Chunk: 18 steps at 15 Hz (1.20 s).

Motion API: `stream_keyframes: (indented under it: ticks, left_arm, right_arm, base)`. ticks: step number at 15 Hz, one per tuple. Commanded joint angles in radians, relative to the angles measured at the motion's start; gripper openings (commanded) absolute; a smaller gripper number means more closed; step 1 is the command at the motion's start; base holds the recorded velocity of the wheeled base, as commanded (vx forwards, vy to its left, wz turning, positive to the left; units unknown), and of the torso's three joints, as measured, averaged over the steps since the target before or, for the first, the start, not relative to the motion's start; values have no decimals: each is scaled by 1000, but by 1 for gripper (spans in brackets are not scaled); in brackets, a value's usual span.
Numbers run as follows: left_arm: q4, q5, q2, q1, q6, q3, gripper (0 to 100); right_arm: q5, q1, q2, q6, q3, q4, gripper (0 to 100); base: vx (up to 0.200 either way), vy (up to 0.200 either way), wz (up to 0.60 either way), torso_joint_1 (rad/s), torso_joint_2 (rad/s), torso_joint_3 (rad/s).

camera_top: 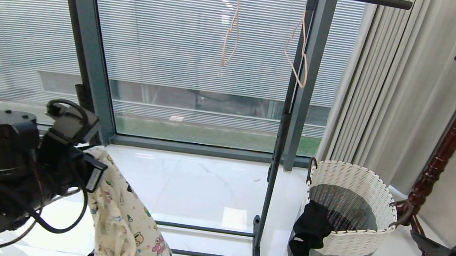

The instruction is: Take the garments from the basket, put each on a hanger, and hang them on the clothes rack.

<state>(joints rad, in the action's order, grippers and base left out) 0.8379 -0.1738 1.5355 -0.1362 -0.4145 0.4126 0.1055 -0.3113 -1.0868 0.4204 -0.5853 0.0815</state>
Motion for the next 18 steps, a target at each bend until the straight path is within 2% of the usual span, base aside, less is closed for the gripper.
stream_keyframes:
  ticks: [1,2,4,7,12,18]
  left_arm:
    - [-37,157,-103,236,-37,-18,0]
    - [-36,186,-109,268,-27,-21,0]
    - [-34,189,-144,274,25,-28,0]
    - [-34,186,-183,283,34,-40,0]
    - [-34,192,-209,291,45,-31,0]
    - [-34,192,-221,291,45,-35,0]
  right_arm:
    - [-1,141,79,21,71,15,100]
    - [0,156,94,24,90,26,100]
    - [2,162,120,24,125,38,100]
    - [3,176,142,26,145,41,100]
    - [3,175,143,69,144,66,100]
    - [3,175,140,67,144,84,100]
  base:
    - [0,0,0,0,0,0]
    - [0,0,0,0,0,0]
    - [0,0,0,0,0,0]
    - [0,0,0,0,0,0]
    - [0,200,0,5,1,4]
    - [0,200,0,5,4,5]
